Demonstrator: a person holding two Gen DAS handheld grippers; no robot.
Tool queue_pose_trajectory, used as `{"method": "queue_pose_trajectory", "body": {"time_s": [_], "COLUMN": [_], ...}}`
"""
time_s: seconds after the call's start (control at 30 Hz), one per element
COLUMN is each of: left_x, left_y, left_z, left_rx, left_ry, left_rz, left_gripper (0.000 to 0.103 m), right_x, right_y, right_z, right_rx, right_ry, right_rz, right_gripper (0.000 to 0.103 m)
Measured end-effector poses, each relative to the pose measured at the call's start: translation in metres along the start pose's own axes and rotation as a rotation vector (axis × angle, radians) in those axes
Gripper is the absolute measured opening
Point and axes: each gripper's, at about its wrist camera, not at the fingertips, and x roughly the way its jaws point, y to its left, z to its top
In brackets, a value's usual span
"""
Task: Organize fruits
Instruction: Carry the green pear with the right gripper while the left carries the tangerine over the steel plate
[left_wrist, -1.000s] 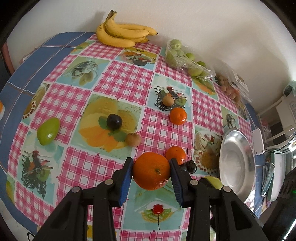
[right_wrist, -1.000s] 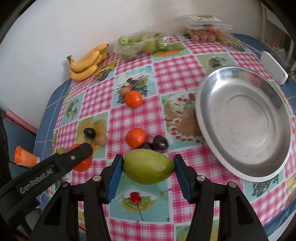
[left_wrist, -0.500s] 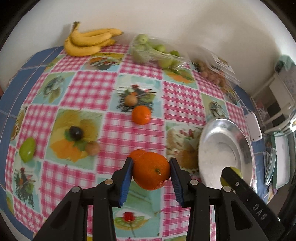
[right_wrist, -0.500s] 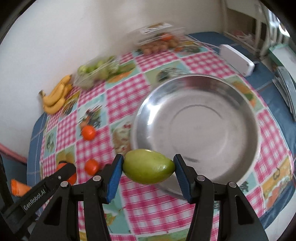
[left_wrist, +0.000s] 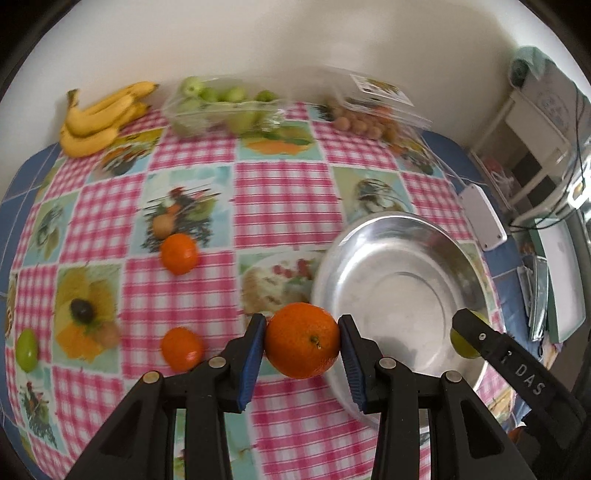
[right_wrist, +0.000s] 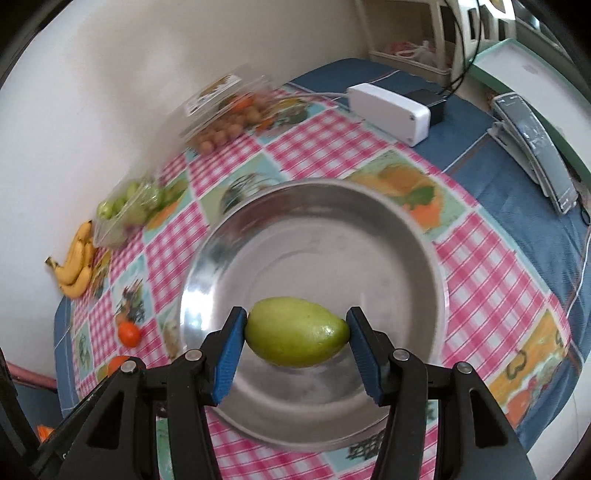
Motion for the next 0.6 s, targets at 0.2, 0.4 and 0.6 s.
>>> {"method": "queue_pose_trajectory", "body": {"time_s": [0.2,0.4,0.6], "left_x": [0.014,0.031,0.043], "left_y": [-0.024,-0.041,-0.042], "left_z": [0.008,0.011,0.012], "left_rx": [0.038,0.078,0.087], "left_ry": [-0.005,-0.005,0.0], "left_rz": [-0.015,-0.027,-0.025], "left_gripper": [0.042,0.042,0.042], "right_x": [0.012,0.023,0.03], "right_y": [-0.013,-0.025,-0.029], "right_z": [0.007,0.015,0.02], "right_rx": [-0.008,-0.002,-0.008], "right_ry": [0.001,0.016,0.027], "right_rz": [-0.053,-0.068,-0.076], "right_gripper": [0.057,0.057,0.057]}}
